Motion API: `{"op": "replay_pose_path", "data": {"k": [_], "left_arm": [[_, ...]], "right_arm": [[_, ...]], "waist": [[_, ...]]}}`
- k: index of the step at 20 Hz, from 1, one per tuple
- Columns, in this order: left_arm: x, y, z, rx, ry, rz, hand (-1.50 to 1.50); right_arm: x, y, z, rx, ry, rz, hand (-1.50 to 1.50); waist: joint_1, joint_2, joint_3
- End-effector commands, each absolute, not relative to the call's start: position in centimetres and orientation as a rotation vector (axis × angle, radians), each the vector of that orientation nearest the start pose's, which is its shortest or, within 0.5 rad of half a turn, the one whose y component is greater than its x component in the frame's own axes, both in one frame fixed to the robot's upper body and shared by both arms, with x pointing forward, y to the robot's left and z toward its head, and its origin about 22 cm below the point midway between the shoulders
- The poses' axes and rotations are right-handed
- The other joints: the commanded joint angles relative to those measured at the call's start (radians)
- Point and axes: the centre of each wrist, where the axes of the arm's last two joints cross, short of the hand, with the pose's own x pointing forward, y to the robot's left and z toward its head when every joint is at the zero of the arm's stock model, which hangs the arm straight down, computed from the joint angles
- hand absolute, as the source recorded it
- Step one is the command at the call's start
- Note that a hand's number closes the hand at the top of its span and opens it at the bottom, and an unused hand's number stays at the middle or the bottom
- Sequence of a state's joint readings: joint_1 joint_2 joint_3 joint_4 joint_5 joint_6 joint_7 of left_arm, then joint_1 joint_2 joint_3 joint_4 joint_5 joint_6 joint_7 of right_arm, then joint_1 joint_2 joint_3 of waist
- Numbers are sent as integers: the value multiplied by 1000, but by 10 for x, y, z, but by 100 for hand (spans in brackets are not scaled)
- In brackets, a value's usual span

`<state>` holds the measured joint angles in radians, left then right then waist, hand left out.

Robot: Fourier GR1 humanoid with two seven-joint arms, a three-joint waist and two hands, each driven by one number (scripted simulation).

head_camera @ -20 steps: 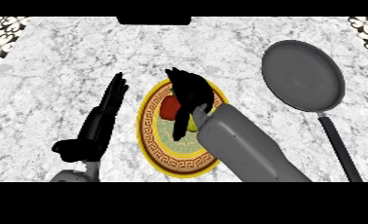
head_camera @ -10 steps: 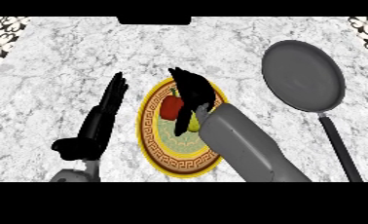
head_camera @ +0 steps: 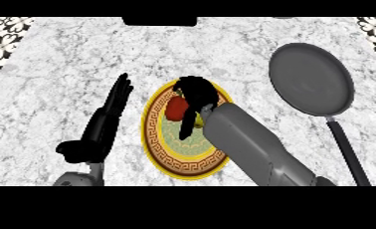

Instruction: Pick the bell pepper from the plate and place it in the pan

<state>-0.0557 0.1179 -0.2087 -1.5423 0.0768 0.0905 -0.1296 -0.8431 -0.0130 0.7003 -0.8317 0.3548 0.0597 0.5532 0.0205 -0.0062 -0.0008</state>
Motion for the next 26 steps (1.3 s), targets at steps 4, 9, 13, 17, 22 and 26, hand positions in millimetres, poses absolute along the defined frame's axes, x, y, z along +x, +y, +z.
{"op": "replay_pose_path", "data": {"k": [4,9,13,17,22,26], "left_arm": [[246,189,14,-93,-1710,-163,0],[252,194,-5,-67,-1712,-143,0],[239,206,8,-56,-1688,-145,0],[241,201,7,-72,-1698,-134,0],[240,210,9,-45,-1671,-119,0],[242,205,4,-48,-1668,-100,0]], "right_arm": [[348,-34,0,-466,-1046,1413,150],[363,-26,27,-508,-1095,1396,150],[355,-27,22,-603,-1203,1360,150],[344,-29,17,-726,-1126,1102,150],[338,-18,49,-907,-1178,901,150],[338,-11,90,-1112,-1290,819,150]], "waist": [[7,11,1],[0,11,1],[-11,6,1],[-23,2,1],[-33,-5,0],[-41,-8,0]]}}
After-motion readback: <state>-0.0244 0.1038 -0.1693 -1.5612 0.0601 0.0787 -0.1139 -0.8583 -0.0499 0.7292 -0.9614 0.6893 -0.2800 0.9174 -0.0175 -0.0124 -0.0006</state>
